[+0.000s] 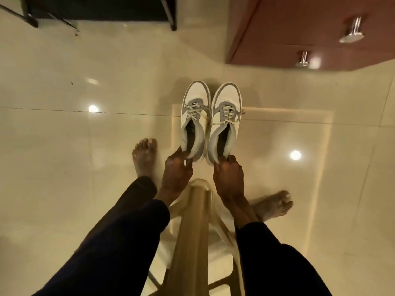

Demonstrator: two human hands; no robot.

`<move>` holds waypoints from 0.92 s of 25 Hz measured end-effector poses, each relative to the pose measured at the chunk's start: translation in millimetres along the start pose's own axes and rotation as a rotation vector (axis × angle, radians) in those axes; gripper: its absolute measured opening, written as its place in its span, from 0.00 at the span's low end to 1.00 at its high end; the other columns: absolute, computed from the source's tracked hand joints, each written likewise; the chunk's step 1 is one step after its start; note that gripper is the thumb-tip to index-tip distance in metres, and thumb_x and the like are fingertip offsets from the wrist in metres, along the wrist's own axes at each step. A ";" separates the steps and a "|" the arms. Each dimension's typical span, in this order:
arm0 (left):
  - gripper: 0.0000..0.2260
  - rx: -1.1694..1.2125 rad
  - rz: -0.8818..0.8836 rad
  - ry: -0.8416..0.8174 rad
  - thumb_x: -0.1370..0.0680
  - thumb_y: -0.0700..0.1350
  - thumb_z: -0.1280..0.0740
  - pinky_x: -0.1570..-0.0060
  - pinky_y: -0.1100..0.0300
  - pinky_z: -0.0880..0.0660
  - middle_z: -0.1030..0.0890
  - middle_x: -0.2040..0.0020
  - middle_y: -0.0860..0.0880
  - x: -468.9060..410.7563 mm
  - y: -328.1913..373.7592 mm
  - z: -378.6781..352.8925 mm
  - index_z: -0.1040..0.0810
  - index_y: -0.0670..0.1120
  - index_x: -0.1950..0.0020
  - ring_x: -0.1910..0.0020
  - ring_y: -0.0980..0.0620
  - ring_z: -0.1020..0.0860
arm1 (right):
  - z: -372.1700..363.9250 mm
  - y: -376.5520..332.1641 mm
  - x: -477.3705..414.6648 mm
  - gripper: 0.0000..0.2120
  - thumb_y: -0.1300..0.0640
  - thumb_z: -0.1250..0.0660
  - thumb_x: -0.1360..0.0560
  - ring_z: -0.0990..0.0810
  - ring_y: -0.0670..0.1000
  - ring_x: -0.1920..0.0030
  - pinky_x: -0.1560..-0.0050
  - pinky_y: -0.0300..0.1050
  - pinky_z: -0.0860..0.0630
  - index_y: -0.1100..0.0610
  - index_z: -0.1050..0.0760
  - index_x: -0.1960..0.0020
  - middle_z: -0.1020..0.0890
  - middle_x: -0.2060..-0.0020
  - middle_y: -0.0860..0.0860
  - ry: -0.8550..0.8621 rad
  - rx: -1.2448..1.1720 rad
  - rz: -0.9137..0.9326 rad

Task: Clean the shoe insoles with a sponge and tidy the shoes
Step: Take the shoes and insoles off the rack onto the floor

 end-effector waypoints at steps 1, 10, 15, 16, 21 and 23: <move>0.08 0.005 0.012 -0.052 0.24 0.33 0.28 0.44 0.58 0.20 0.15 0.48 0.42 1.4 0.7 -11.5 0.16 0.40 0.46 0.52 0.42 0.16 | -8.0 12.7 4.6 0.06 0.65 0.28 0.25 0.17 0.63 0.65 0.64 0.53 0.17 0.63 0.18 0.48 0.18 0.60 0.63 -0.013 -0.013 -0.034; 0.09 -0.059 -0.005 -0.130 0.24 0.33 0.28 0.45 0.44 0.19 0.17 0.42 0.40 -2.6 -1.2 -86.3 0.16 0.39 0.44 0.47 0.40 0.17 | -38.4 85.3 -2.9 0.11 0.64 0.39 0.17 0.17 0.64 0.52 0.48 0.55 0.18 0.65 0.22 0.39 0.20 0.49 0.65 -0.079 -0.166 -0.150; 0.17 -0.017 0.030 -0.189 0.23 0.31 0.29 0.39 0.46 0.20 0.19 0.36 0.40 6.1 -4.9 -86.3 0.20 0.40 0.35 0.41 0.40 0.19 | -34.0 82.3 -0.4 0.21 0.71 0.41 0.21 0.23 0.63 0.44 0.42 0.55 0.25 0.63 0.30 0.28 0.24 0.42 0.64 -0.156 -0.203 -0.191; 0.16 0.007 0.066 -0.186 0.23 0.33 0.28 0.38 0.46 0.21 0.20 0.34 0.41 6.0 -5.7 -80.9 0.19 0.41 0.35 0.39 0.40 0.19 | -28.2 76.9 1.1 0.22 0.71 0.41 0.21 0.22 0.64 0.44 0.43 0.55 0.25 0.63 0.31 0.28 0.24 0.42 0.64 -0.147 -0.198 -0.191; 0.13 -0.002 0.115 -0.074 0.19 0.44 0.29 0.28 0.52 0.33 0.25 0.27 0.48 -15.4 10.1 -16.1 0.19 0.47 0.34 0.33 0.42 0.23 | 14.9 29.3 -4.9 0.18 0.75 0.39 0.25 0.21 0.67 0.47 0.49 0.58 0.23 0.66 0.25 0.36 0.22 0.43 0.66 -0.067 -0.220 -0.069; 0.13 -0.113 0.065 -0.011 0.17 0.47 0.32 0.33 0.65 0.40 0.25 0.28 0.51 -25.3 18.4 18.6 0.19 0.47 0.33 0.31 0.46 0.25 | 26.0 4.2 -16.6 0.14 0.75 0.37 0.24 0.20 0.69 0.48 0.48 0.60 0.21 0.68 0.22 0.41 0.20 0.46 0.67 -0.008 -0.241 -0.020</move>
Point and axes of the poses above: each hand's wrist, its own x-axis away from the middle knuckle, its own z-axis out of the back of the hand, y = z × x, the point moved 1 cm from there along -x, towards the middle knuckle
